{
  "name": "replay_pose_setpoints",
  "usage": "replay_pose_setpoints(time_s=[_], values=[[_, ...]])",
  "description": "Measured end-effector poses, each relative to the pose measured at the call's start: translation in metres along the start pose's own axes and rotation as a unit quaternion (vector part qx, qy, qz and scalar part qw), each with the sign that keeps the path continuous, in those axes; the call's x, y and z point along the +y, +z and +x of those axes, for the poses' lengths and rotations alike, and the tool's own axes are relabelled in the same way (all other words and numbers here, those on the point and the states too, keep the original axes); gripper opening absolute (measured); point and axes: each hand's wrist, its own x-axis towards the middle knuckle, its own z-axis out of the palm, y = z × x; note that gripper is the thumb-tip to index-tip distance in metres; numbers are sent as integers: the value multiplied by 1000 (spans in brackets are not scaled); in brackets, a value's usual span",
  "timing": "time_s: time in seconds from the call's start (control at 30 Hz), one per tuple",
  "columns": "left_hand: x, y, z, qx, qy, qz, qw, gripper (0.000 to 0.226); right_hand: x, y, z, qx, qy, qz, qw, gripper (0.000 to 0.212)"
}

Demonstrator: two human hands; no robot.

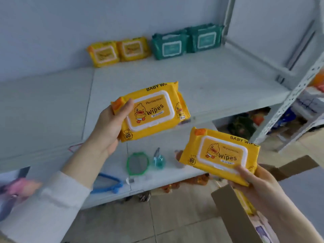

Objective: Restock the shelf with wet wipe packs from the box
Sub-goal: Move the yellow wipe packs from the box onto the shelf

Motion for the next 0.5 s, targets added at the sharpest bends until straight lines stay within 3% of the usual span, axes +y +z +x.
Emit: replay_pose_setpoints(time_s=[0.1,0.23,0.5], values=[[7,-77,25,49,12,-4,999,12,-4,65,39,-50,-27,-36,998,100],[8,-154,67,96,10,-3,995,7,-7,134,96,-87,-35,-71,993,99],[4,-199,193,119,25,-8,993,9,-45,215,241,-77,-65,-110,989,96]])
